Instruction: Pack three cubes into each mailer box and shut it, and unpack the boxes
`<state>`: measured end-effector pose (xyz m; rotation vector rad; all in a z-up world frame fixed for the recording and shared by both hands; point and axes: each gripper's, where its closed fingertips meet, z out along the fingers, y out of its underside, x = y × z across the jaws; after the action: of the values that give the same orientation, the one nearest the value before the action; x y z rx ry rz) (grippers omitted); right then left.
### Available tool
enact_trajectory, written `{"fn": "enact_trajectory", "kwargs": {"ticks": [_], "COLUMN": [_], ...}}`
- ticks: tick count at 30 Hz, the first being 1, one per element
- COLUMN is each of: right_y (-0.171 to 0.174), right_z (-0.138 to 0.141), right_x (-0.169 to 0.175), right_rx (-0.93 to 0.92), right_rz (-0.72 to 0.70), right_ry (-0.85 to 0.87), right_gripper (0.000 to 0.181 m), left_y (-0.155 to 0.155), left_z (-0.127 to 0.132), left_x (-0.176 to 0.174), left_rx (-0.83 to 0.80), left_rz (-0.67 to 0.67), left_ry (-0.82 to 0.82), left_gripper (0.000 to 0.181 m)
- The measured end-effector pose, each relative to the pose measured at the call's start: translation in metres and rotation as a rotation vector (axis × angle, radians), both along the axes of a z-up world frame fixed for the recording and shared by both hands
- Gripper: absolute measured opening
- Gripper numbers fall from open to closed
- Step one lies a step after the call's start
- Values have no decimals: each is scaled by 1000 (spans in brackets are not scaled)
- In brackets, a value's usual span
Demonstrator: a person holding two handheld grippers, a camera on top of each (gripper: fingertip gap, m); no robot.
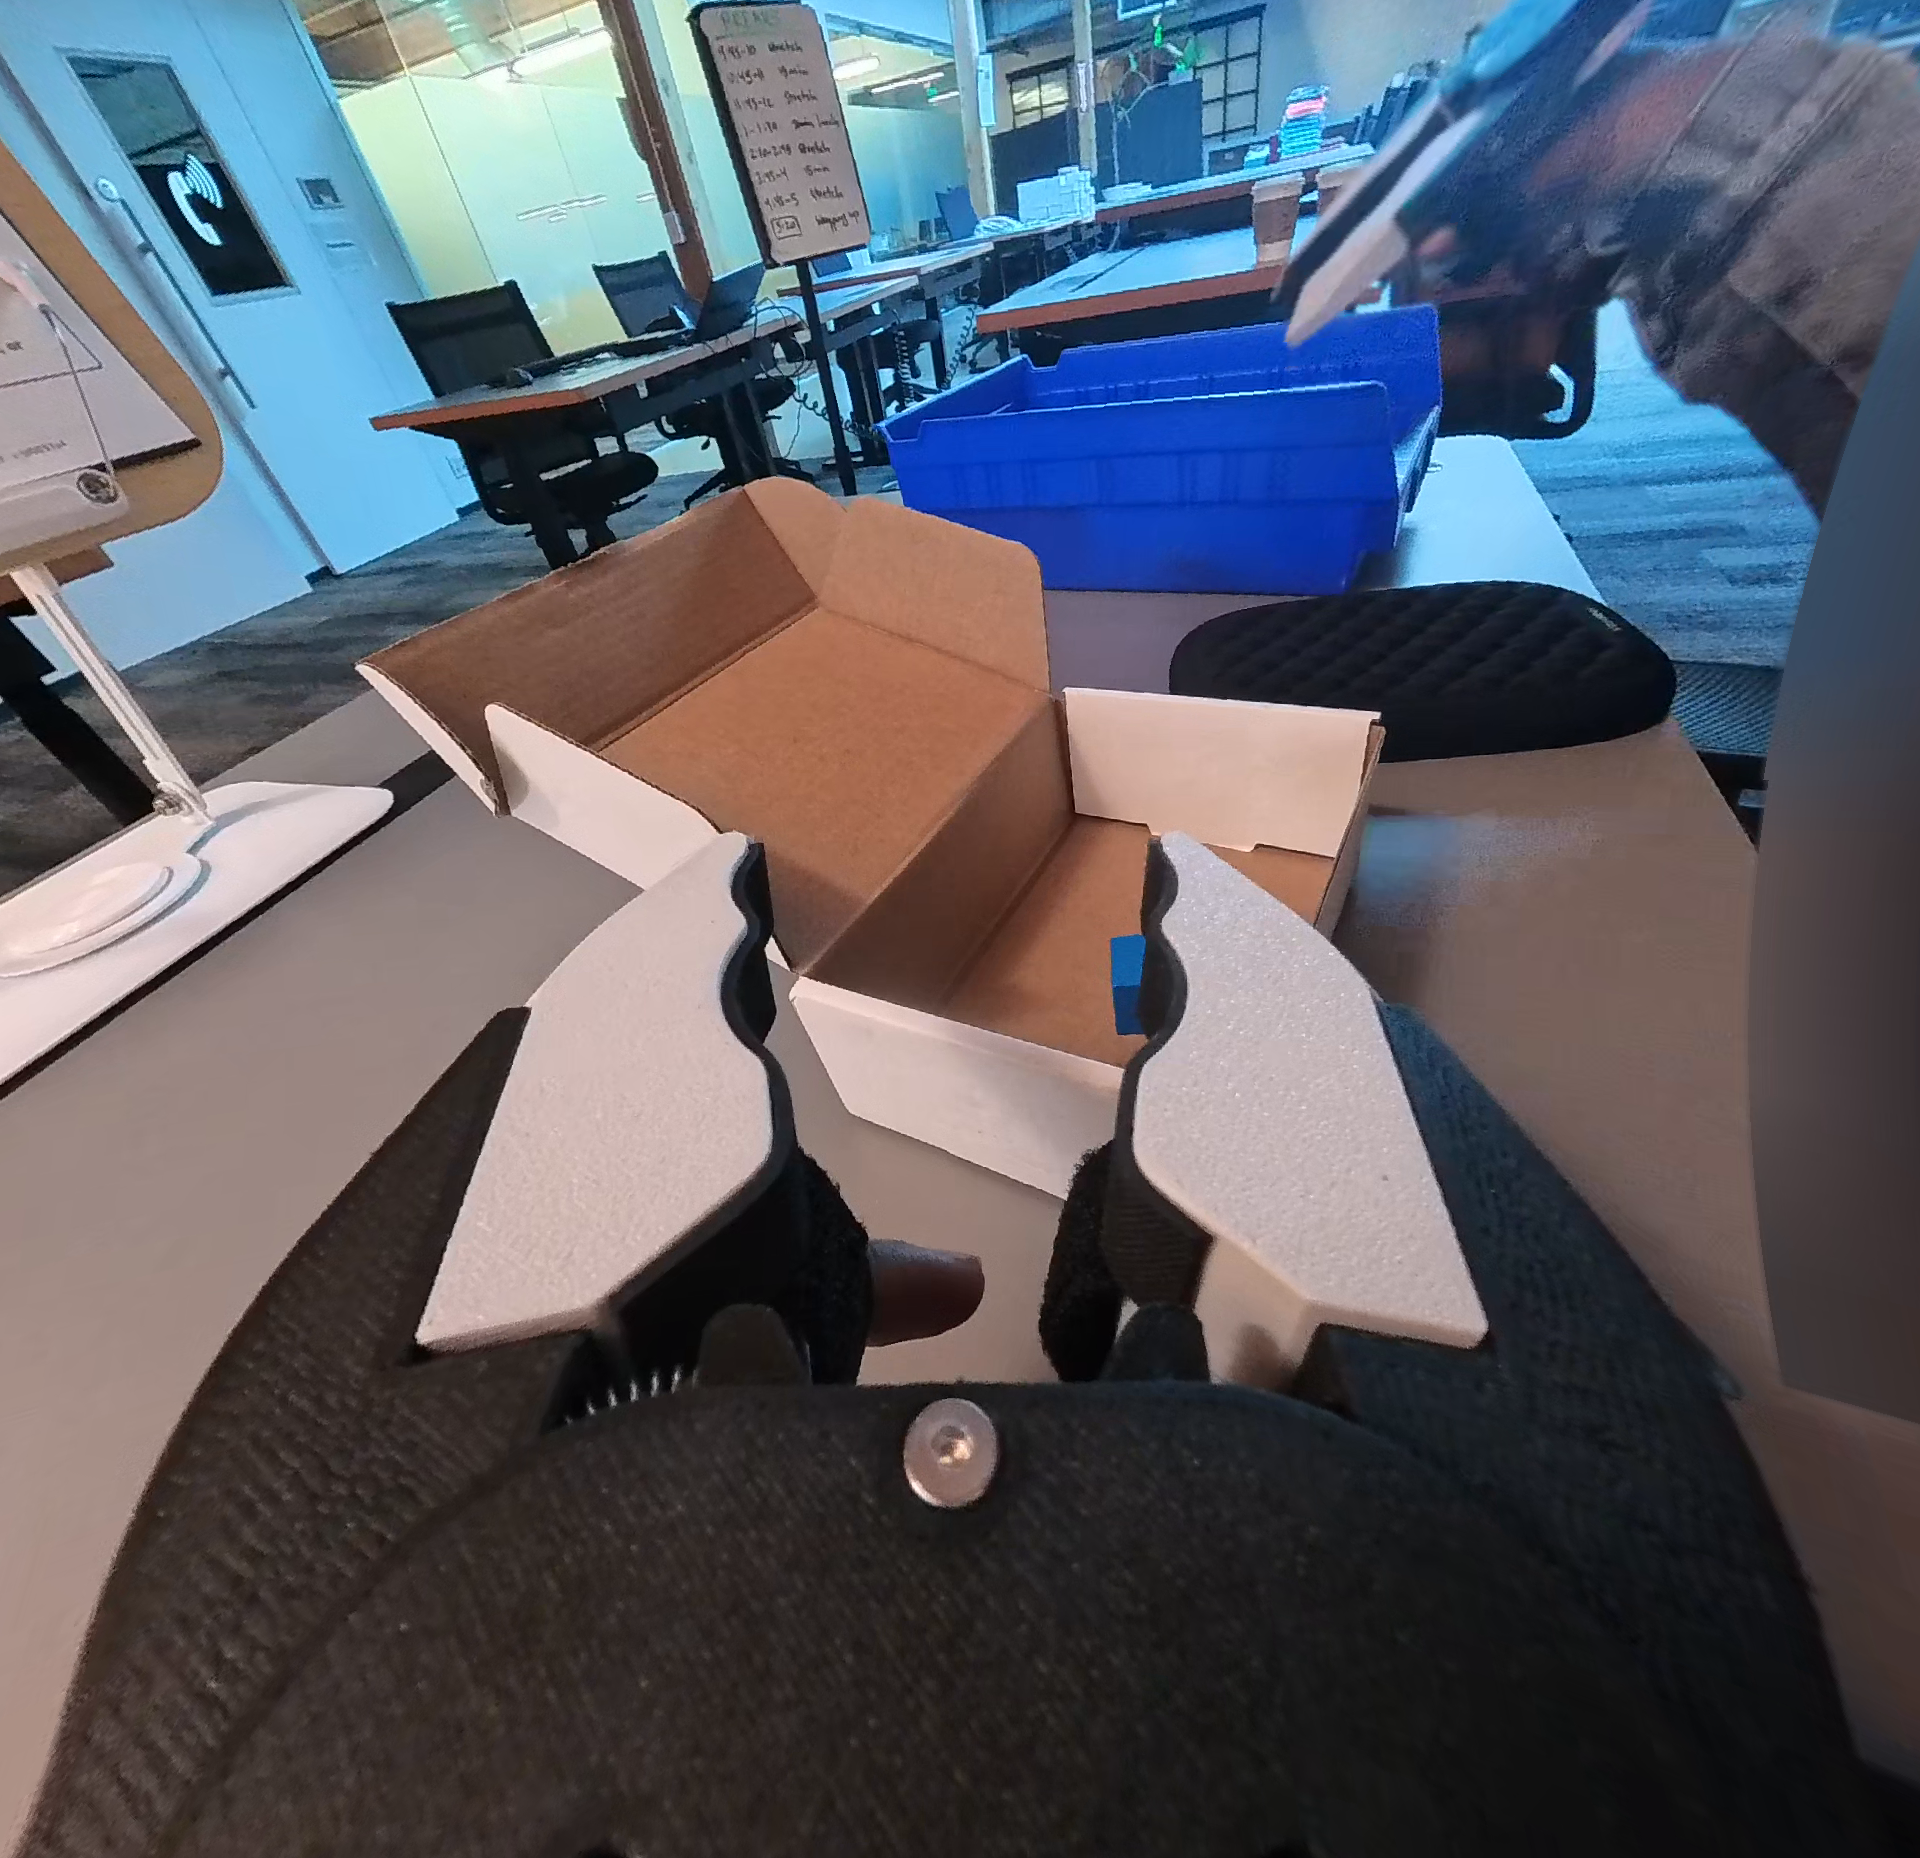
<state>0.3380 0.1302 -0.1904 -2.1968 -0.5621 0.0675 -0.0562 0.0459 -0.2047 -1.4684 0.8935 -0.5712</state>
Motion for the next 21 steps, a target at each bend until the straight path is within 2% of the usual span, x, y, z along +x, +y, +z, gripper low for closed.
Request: {"fn": "enact_trajectory", "kwargs": {"ticks": [3, 5, 7, 10, 14, 21], "right_y": [-26, -51, -70, -89, -99, -97], "right_z": [35, 43, 41, 18, -30, -78], "right_x": [-97, -158, -209, -267, -312, -341], "right_rx": [107, 127, 116, 70, -25, -164], "right_rz": [385, 648, 850, 1089, 1297, 1400], "right_ry": [51, 46, 16, -80, -266, -488], "right_gripper": [49, 47, 46, 43, 39, 33], "left_y": [0, -1, -1, 0, 1, 0], "left_z": [0, 1, 2, 4, 5, 5], "left_x": [0, 0, -1, -3, -5, -5], "left_rx": [4, 5, 8, 10, 3, 5], "left_rz": [-2, -3, -1, 9, 10, 6], "left_ry": [1, -1, -5, -14, -29, -25], "left_gripper": [68, 68, 68, 68, 68, 69]}}
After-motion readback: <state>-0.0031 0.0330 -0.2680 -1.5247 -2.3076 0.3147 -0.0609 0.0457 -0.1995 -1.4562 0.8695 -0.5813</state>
